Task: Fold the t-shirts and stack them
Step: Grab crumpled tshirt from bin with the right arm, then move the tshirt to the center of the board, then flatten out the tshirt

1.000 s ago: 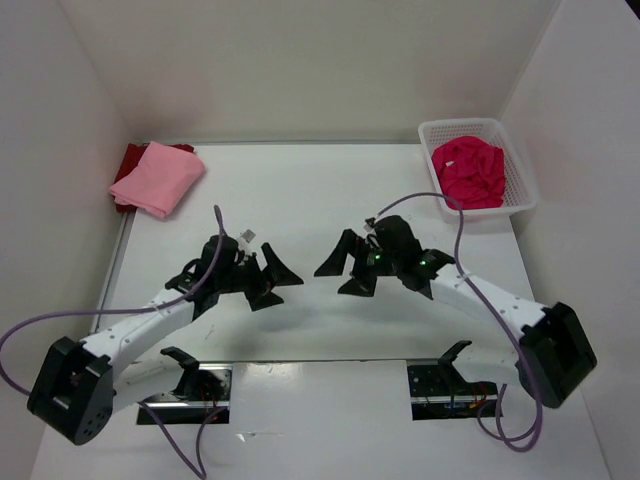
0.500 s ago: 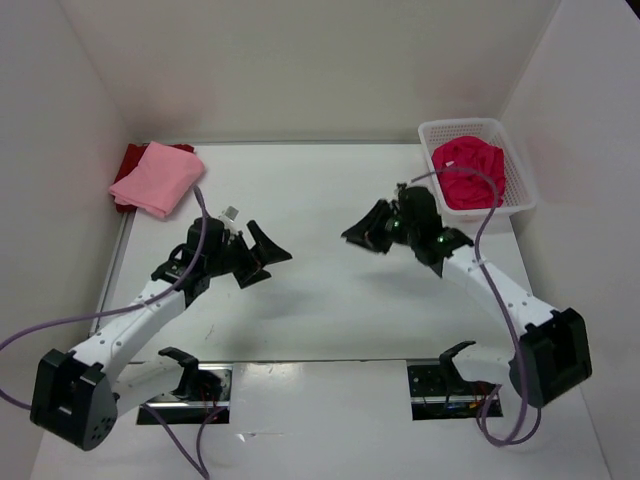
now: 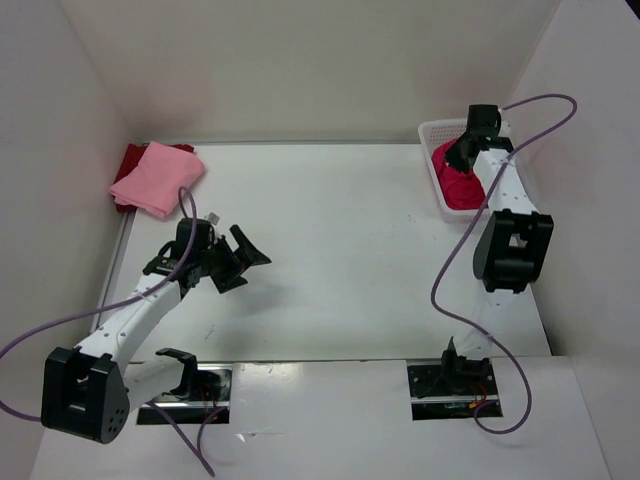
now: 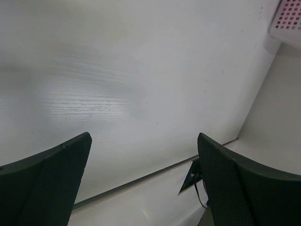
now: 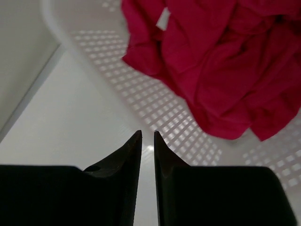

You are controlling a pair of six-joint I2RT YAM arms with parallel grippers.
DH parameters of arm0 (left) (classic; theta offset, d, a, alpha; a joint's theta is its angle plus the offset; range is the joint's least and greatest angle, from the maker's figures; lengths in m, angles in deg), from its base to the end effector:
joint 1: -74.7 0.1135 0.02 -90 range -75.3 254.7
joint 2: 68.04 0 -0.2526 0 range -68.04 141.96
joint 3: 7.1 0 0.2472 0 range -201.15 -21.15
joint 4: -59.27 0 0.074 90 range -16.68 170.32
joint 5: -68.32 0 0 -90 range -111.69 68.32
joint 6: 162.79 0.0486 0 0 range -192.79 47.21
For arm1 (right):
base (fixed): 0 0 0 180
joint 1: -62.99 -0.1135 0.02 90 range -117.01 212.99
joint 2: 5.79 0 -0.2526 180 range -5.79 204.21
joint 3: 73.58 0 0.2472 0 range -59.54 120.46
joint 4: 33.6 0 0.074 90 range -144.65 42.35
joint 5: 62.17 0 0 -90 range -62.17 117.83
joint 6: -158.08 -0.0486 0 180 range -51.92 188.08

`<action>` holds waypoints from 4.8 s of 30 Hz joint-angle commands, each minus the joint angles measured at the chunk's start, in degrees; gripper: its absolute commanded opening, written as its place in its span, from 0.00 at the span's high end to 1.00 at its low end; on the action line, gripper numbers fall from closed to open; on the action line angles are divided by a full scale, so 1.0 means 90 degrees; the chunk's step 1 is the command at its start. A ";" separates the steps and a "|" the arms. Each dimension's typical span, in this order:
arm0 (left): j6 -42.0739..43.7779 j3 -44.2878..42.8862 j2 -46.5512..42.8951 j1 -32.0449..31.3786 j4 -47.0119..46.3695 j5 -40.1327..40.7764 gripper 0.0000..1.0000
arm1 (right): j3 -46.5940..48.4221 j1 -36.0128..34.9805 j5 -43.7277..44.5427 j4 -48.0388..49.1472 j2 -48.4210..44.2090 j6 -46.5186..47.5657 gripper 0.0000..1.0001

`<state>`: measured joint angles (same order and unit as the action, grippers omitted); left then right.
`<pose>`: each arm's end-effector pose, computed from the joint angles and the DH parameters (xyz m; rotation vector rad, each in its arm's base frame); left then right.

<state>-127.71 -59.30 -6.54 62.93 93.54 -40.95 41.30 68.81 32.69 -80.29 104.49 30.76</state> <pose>0.2222 -0.0627 0.2129 -0.7439 2.3723 -0.9363 0.4421 -0.0492 0.2882 0.8893 2.1311 0.1841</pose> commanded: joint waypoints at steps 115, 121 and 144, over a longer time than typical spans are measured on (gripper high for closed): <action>0.0184 0.0264 0.0677 0.1952 -0.1457 0.1321 0.85 | -0.4927 -0.2961 -0.0804 0.1187 -0.3138 -0.1127 0.99; 0.0611 -0.0769 0.0531 0.1952 -0.1086 0.0970 0.90 | -0.3814 -0.3098 -0.1135 0.0044 -0.4391 -0.1000 0.99; -0.0909 0.1455 -0.1080 -0.0255 0.0574 0.2999 0.35 | -0.4710 -0.2346 -0.2132 0.0375 -0.4665 -0.0746 1.00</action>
<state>-130.22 -47.76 -14.06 60.83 97.06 -18.29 -0.97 47.63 14.86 -79.81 62.53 22.43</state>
